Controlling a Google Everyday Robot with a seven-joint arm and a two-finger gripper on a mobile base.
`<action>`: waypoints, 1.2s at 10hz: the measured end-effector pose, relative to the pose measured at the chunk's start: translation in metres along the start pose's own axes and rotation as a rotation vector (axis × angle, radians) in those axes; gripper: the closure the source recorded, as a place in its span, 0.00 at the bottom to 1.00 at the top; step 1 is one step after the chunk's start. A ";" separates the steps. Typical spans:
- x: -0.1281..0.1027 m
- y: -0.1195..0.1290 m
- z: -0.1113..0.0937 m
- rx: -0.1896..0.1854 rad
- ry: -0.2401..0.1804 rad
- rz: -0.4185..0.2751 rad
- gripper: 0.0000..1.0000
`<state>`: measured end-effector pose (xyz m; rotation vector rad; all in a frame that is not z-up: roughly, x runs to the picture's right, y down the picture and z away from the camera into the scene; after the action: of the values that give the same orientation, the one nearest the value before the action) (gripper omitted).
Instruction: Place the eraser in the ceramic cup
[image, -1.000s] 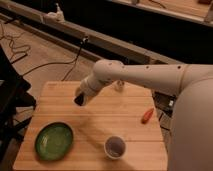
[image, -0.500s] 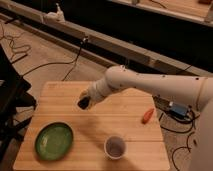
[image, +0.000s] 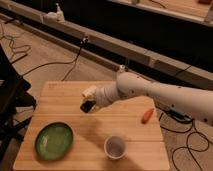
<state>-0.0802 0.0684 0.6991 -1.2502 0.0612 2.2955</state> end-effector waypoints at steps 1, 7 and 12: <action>0.003 0.002 -0.001 -0.016 0.010 -0.014 1.00; 0.022 -0.028 -0.006 0.078 0.056 -0.031 1.00; 0.051 -0.072 -0.063 0.105 -0.032 0.052 1.00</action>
<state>-0.0200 0.1347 0.6371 -1.1713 0.2024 2.3237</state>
